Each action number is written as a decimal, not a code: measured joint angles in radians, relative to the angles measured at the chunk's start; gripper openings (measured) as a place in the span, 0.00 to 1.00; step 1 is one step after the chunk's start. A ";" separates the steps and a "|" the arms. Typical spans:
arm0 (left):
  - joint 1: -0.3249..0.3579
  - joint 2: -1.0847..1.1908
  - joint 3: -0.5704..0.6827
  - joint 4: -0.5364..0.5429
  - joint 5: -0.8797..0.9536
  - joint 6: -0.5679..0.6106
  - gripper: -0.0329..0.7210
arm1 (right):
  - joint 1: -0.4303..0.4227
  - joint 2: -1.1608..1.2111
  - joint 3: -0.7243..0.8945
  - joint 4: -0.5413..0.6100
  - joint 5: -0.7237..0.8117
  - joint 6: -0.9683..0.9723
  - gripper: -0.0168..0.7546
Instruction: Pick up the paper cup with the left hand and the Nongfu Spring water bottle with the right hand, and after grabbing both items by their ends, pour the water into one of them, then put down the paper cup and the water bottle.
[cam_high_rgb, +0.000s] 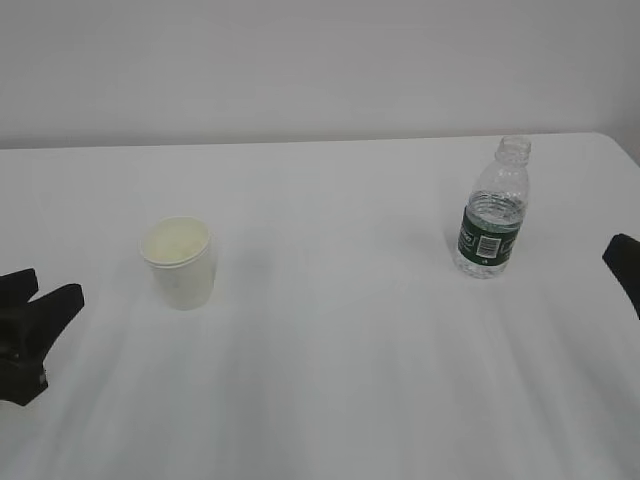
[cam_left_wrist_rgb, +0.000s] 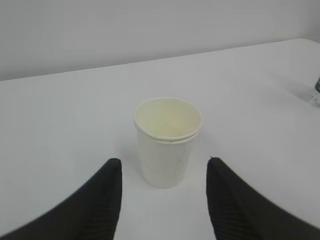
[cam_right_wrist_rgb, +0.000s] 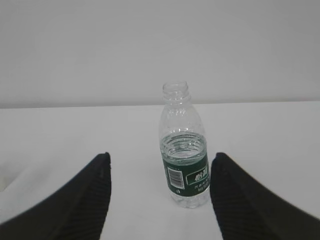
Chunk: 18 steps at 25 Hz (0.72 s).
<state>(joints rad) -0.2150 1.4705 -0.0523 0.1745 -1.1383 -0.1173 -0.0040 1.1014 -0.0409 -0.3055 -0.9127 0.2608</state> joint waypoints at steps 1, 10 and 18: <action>0.000 0.004 0.000 0.002 0.000 0.000 0.56 | 0.000 0.026 0.000 0.002 -0.013 -0.004 0.64; 0.000 0.084 0.000 0.019 -0.002 0.000 0.56 | 0.000 0.302 0.000 0.002 -0.210 -0.018 0.64; 0.000 0.138 -0.006 0.033 -0.003 0.000 0.56 | 0.000 0.489 -0.009 0.051 -0.220 -0.118 0.64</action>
<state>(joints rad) -0.2150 1.6081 -0.0583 0.2071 -1.1410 -0.1173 -0.0040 1.5905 -0.0500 -0.2542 -1.1332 0.1424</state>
